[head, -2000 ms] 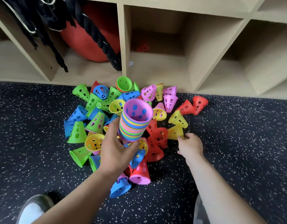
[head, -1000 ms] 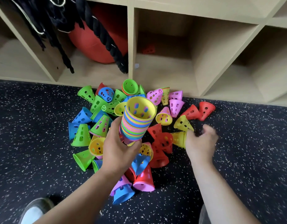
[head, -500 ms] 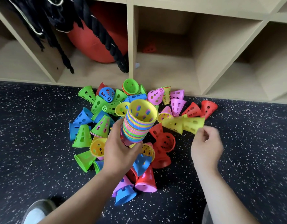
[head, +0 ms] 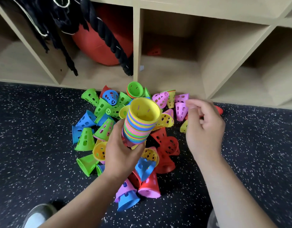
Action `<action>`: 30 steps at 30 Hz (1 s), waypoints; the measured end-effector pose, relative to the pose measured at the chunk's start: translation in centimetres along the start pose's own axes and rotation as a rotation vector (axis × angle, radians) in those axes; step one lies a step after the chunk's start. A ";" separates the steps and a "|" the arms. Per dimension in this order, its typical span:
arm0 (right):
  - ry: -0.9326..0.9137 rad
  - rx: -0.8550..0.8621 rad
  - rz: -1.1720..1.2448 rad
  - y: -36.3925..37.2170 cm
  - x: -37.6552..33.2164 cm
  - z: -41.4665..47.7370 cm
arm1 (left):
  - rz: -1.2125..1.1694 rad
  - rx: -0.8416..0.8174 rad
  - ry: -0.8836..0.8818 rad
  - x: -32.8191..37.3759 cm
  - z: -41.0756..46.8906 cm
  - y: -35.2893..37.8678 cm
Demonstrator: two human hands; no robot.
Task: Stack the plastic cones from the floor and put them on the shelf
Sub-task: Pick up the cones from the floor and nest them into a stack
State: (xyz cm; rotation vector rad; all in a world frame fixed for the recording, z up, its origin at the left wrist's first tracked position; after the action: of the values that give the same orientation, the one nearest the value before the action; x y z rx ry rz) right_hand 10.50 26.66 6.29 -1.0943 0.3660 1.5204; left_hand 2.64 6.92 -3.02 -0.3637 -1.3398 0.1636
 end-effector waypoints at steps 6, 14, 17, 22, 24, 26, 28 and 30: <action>-0.024 -0.561 -0.512 6.1 7.6 -0.5 | -0.015 0.032 -0.040 -0.1 0.1 -0.7; 0.037 -0.780 -0.669 14.0 8.7 -2.4 | -0.004 0.056 -0.080 -2.1 1.0 -1.1; 0.050 -0.756 -0.716 15.0 9.6 -2.6 | -0.010 0.076 -0.101 -2.3 1.7 -1.3; 0.012 -0.513 -0.588 12.7 8.6 -0.4 | -0.012 0.103 -0.106 -2.0 2.7 -1.6; 0.074 -0.272 -0.375 10.2 6.3 1.4 | -0.006 0.100 -0.105 -2.2 2.9 -1.7; 0.327 -0.050 -0.036 7.5 3.3 3.4 | 0.010 0.091 -0.096 -2.2 3.0 -1.7; 0.576 0.038 0.317 5.8 -0.4 4.7 | 0.018 0.082 -0.081 -2.1 2.9 -1.6; 0.644 -0.051 0.444 5.4 -3.7 5.4 | 0.012 0.075 -0.072 -1.7 2.7 -1.6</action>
State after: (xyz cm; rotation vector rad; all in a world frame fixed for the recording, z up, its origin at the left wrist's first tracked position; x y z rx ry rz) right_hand 2.94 26.90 10.11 -1.6112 1.0734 1.5217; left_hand -0.49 5.33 -3.56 -0.3047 -1.3986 0.2383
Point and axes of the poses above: each hand's wrist, its own z-axis towards the middle knuckle, its own y-axis out of the palm, x = y × z, the point moved 4 cm from there along z, towards the middle knuckle, and after that the axes turned 10 degrees about x, right-handed, at the moved point
